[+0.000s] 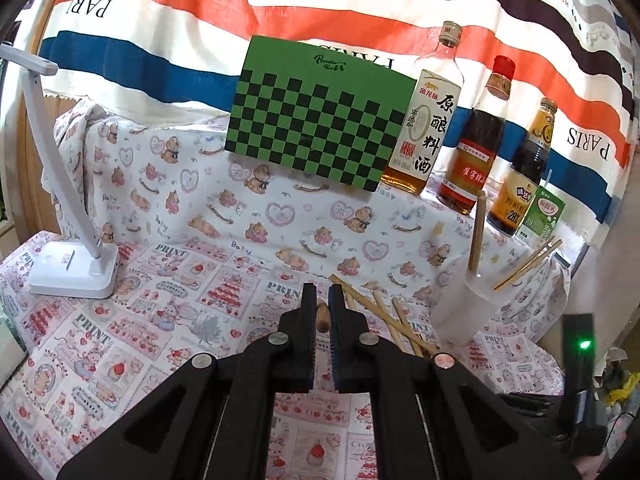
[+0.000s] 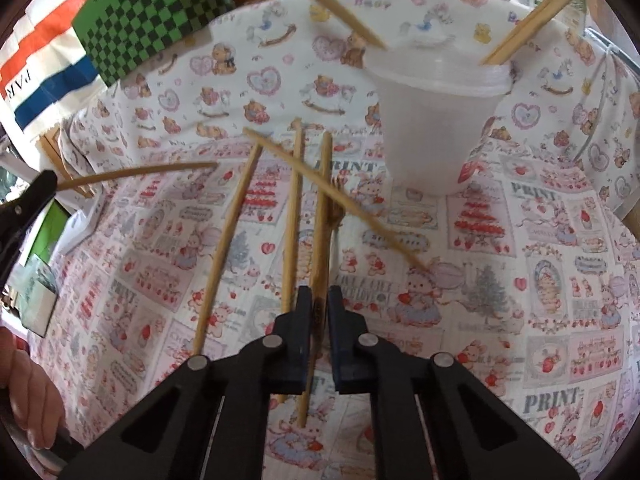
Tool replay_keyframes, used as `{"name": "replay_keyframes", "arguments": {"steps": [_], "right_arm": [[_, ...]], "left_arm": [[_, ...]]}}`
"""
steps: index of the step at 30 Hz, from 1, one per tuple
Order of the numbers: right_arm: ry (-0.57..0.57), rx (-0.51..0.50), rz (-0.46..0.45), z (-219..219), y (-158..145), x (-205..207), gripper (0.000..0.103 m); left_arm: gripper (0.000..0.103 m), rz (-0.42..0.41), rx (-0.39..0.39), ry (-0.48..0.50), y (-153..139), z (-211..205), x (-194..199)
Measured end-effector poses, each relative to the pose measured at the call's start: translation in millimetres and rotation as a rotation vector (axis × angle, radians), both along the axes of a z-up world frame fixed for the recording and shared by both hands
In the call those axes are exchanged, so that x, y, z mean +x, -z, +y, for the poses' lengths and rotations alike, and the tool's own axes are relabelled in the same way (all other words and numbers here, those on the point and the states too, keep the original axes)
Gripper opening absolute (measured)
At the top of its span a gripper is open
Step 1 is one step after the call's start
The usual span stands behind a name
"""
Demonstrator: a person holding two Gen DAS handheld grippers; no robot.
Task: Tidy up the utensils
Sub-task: 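Lift the chopstick with the left tool while the right tool carries the fork toward the cup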
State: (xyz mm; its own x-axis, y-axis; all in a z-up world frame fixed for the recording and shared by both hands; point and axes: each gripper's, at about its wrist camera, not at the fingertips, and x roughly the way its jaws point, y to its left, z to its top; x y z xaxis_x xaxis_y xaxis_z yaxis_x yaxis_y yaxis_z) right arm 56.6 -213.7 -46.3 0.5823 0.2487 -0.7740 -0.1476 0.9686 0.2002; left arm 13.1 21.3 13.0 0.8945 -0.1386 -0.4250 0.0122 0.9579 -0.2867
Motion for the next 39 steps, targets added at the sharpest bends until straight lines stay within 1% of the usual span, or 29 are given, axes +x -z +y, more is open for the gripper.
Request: {"name": "replay_keyframes", "arguments": {"steps": [1,4,9,11,15,16,22,27,30,34,37,39], "right_arm": [[0.0,0.009,-0.007,-1.7,-3.4,-1.2,0.005],[0.003,0.044,-0.021,-8.3,-11.7,-3.6,0.004],[0.033,0.096,0.012,-21.2,-10.8,0.0,0.003],[0.052,0.092,0.004,-23.6,-12.8,-0.8,0.002],[0.056,0.061,-0.065,-23.9,-24.3,-7.1,0.002],[0.058,0.06,-0.078,-25.0,-26.2,-8.1,0.002],[0.061,0.074,-0.219,-31.9,-50.0,-22.1,0.002],[0.061,0.142,-0.262,-40.4,-60.4,-26.8,0.002],[0.069,0.158,-0.304,-43.4,-66.3,-32.0,0.002],[0.062,0.165,-0.351,-43.7,-74.3,-38.6,0.002],[0.064,0.161,-0.336,-44.3,-75.6,-39.0,0.002],[0.063,0.167,-0.318,-45.7,-75.8,-38.7,0.002]], "left_arm": [[0.005,0.003,-0.002,0.002,0.3,-0.1,0.5],[0.005,0.014,0.001,0.011,2.3,-2.3,2.1],[0.005,0.004,0.031,0.019,2.7,-9.4,0.7],[0.005,0.002,0.034,0.02,2.7,-9.6,0.4],[0.005,0.009,0.022,0.018,3.5,-9.2,1.0],[0.005,0.012,0.018,0.019,3.7,-8.1,1.6],[0.005,0.004,0.012,0.023,3.3,-6.0,1.1],[0.005,-0.035,0.001,0.05,-1.4,-6.6,-5.1],[0.005,-0.063,-0.013,0.07,-5.6,-6.6,-8.9],[0.004,-0.127,-0.036,0.101,-11.9,-4.2,-18.5],[0.004,-0.181,-0.048,0.139,-17.1,-3.8,-27.3],[0.004,-0.217,-0.033,0.151,-20.1,-6.6,-32.9]]}}
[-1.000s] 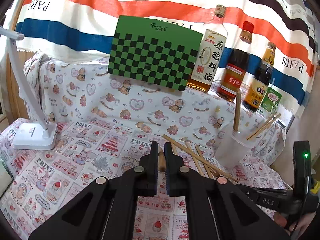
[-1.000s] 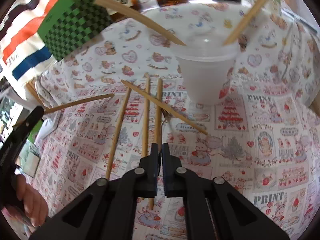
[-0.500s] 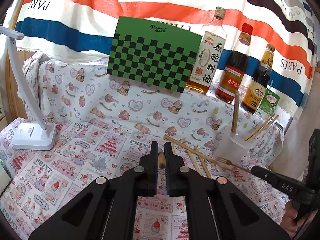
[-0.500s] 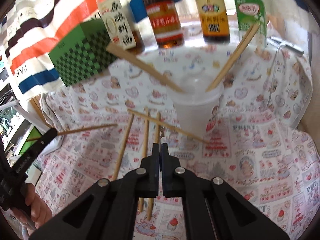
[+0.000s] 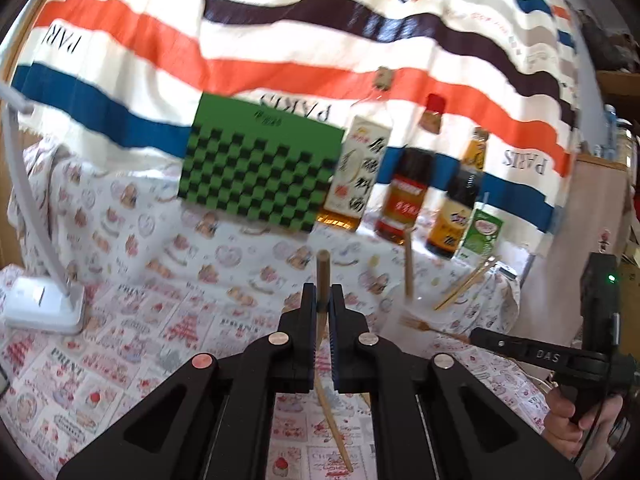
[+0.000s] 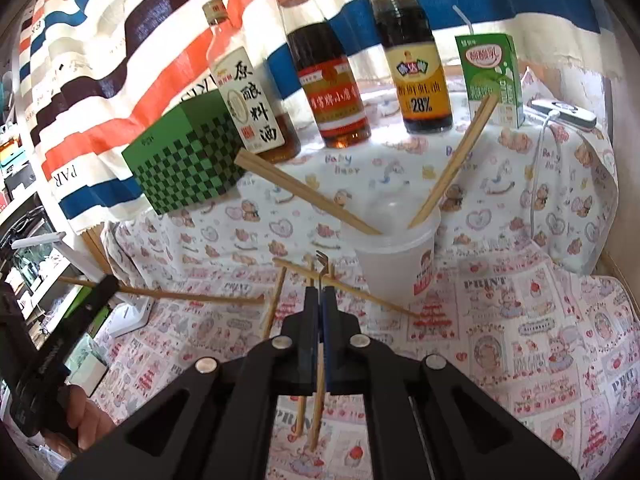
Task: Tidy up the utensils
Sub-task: 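Lift the chopstick with the left tool while the right tool carries the fork toward the cup, then open the right tool to drop the fork into the cup while the left tool releases its chopstick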
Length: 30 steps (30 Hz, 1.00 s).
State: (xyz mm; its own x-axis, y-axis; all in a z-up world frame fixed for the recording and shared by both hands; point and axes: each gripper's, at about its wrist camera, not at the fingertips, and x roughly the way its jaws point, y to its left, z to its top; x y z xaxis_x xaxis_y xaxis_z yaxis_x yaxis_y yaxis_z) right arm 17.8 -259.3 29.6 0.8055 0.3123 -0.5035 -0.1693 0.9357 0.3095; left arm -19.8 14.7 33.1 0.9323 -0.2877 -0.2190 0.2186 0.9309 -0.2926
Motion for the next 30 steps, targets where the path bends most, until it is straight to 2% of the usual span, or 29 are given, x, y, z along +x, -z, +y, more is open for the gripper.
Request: {"name": "replay_keyframes", "arguments": {"steps": [3,8,11,14,19,22,25,30], "right_arm": [[0.006,0.012,0.02,-6.3,-2.7,-1.5,0.002],[0.032,-0.019,0.009,-18.6,-18.9,-11.7,0.002],[0.041,-0.045,0.01,-25.8,-32.1,-14.5,0.002],[0.057,-0.063,-0.02,-32.2,-49.1,-17.4,0.002],[0.099,-0.054,-0.026,-38.8,-78.5,-6.0,0.002],[0.147,-0.081,0.017,-40.2,-90.5,7.7,0.002],[0.124,-0.092,0.069,-37.7,-87.1,25.4,0.002],[0.091,-0.066,0.163,-39.5,-63.3,56.4,0.002]], "left_arm": [[0.004,-0.026,0.031,0.021,-2.2,-6.2,-1.7],[0.004,-0.012,0.026,0.067,-8.4,-15.2,4.5],[0.004,0.015,0.12,0.069,-14.0,-33.1,14.0],[0.004,0.005,0.128,0.131,-28.4,-44.0,12.9],[0.004,-0.053,0.179,0.176,-61.3,-70.4,12.1],[0.004,-0.066,0.256,0.178,-76.2,-93.1,21.3],[0.005,-0.077,0.229,0.238,-93.7,-103.2,26.7],[0.005,-0.118,0.206,0.266,-113.3,-115.2,35.5]]}}
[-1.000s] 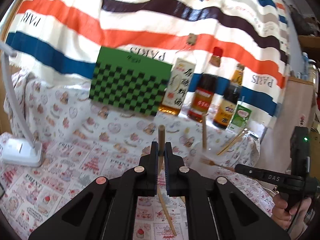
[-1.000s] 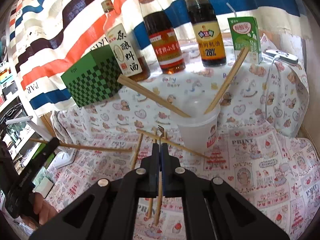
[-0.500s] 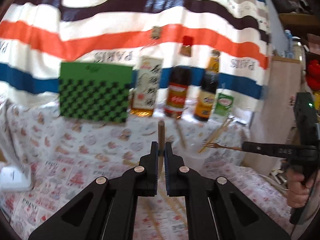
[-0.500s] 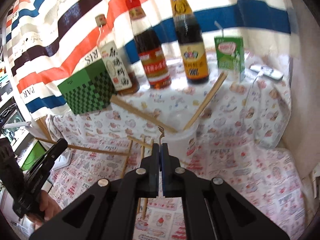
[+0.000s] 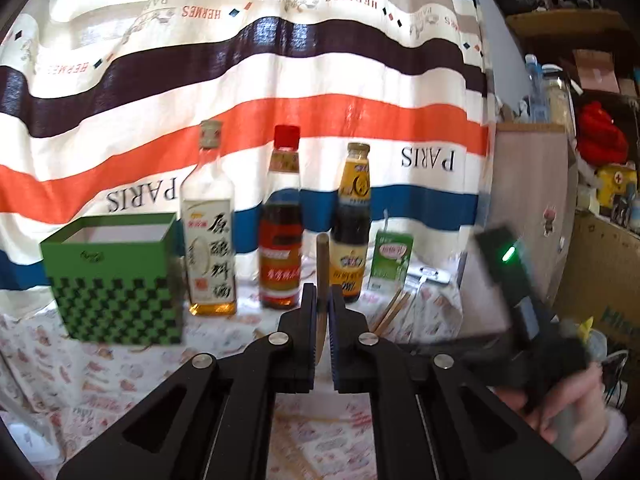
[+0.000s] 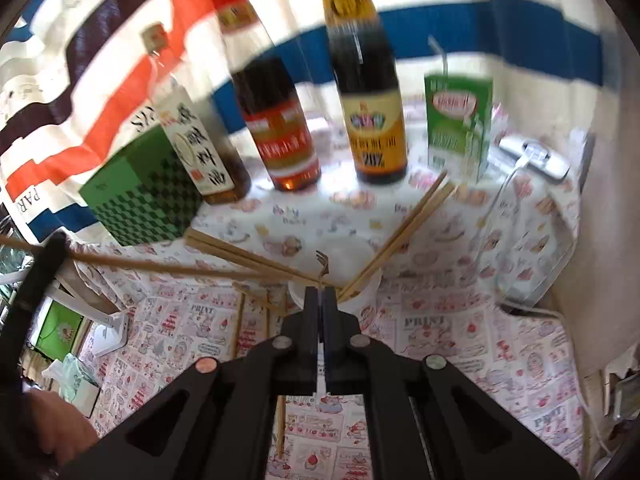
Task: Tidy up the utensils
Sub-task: 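Open the right tool to drop the fork into the cup while the left tool releases its chopstick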
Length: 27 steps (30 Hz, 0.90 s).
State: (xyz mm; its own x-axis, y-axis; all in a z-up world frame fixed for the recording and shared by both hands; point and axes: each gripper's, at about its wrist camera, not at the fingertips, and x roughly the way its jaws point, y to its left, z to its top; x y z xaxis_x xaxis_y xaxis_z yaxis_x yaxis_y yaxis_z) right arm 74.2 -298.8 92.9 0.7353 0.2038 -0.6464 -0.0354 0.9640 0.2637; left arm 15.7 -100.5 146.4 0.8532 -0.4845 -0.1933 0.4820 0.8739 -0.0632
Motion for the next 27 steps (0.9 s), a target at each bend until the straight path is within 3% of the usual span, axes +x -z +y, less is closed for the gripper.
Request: {"name": "replay_keyframes", "arguments": {"steps": [3,9,12,15,20,23,25,27], "right_arm": [[0.008,0.039,0.044,-6.6,14.4,17.7,0.002],[0.032,0.124,0.092,-21.1,32.1,41.8,0.002],[0.041,0.121,0.086,-22.8,32.9,45.4,0.002],[0.04,0.131,0.108,-27.1,39.1,51.8,0.003],[0.034,0.144,0.123,-29.2,45.0,56.7,0.003],[0.056,0.136,0.111,-32.3,42.8,54.2,0.005],[0.07,0.133,0.09,-34.1,38.5,50.5,0.025],[0.07,0.102,0.059,-32.2,31.1,45.5,0.041]], "left_arm": [[0.005,0.015,0.01,-0.027,3.4,-9.9,19.9],[0.005,0.22,-0.087,-0.015,28.7,-13.3,76.4],[0.005,0.229,-0.075,-0.044,38.1,-19.1,88.4],[0.005,0.291,-0.104,-0.01,51.5,-22.1,101.8],[0.005,0.294,-0.076,-0.03,64.1,-29.3,110.0],[0.005,0.269,-0.014,-0.068,66.5,-36.1,112.5],[0.007,0.239,0.011,-0.111,65.7,-37.1,111.5],[0.021,0.229,-0.013,-0.115,61.6,-30.4,107.1]]}}
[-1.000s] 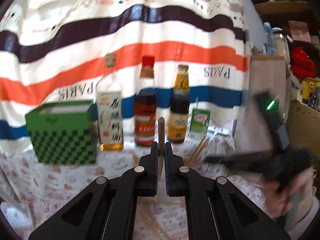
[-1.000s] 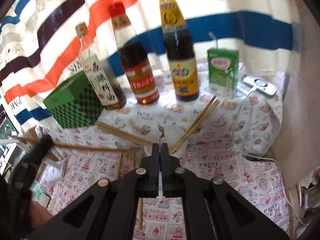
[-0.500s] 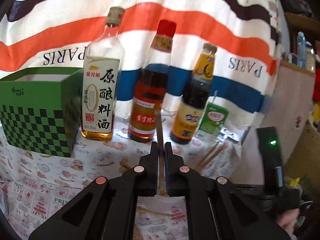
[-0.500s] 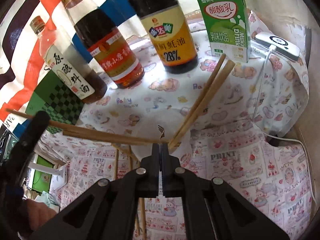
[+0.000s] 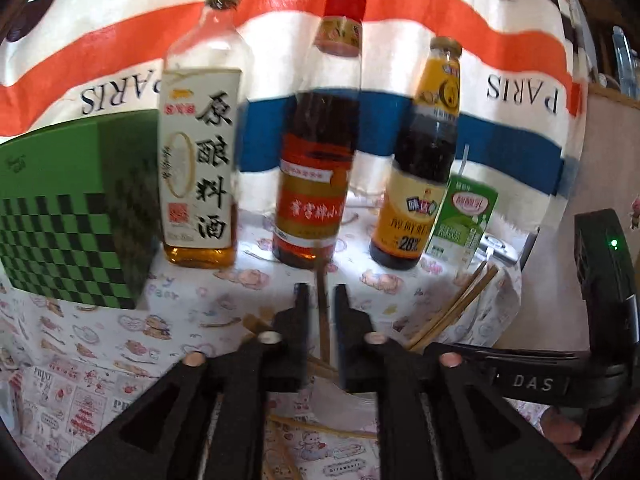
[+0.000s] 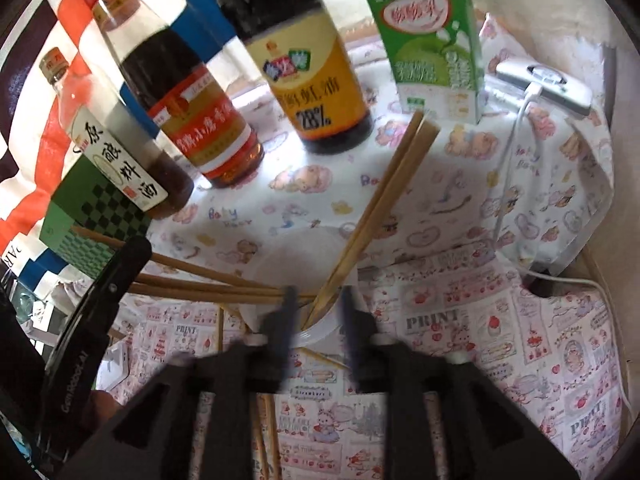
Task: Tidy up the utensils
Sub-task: 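Open the right tool to drop the fork into the cup while the left tool releases its chopstick, then move both open tools back over the remaining chopsticks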
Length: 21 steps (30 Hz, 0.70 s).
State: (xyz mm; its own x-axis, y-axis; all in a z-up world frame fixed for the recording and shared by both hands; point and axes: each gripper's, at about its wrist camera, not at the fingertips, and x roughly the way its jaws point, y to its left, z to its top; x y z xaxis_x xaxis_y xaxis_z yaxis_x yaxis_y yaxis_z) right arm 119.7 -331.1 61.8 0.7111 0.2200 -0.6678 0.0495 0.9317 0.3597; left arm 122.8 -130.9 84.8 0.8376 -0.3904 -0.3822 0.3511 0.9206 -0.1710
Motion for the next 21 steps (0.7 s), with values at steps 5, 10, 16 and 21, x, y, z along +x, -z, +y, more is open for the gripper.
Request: {"name": "replay_keyframes", "arguments": {"steps": [5,10,16,21], "right_arm": [[-0.001,-0.128,-0.094,16.4,-18.8,-15.4,0.059],[-0.049,-0.176,-0.158,40.3,-31.3,-31.7,0.071],[-0.056,-0.184,-0.195,56.8,-25.6,-58.8,0.086],[-0.05,-0.187,-0.148,60.8,2.2,-78.3,0.091]], "left_arm": [[0.058,-0.097,0.004,-0.066,-13.6,20.1,-29.7],[0.078,-0.192,0.089,-0.139,-16.6,48.1,-69.5],[0.102,-0.255,0.15,-0.257,-5.1,86.9,-104.6],[0.103,-0.195,0.097,-0.325,27.2,116.2,-112.2]]}}
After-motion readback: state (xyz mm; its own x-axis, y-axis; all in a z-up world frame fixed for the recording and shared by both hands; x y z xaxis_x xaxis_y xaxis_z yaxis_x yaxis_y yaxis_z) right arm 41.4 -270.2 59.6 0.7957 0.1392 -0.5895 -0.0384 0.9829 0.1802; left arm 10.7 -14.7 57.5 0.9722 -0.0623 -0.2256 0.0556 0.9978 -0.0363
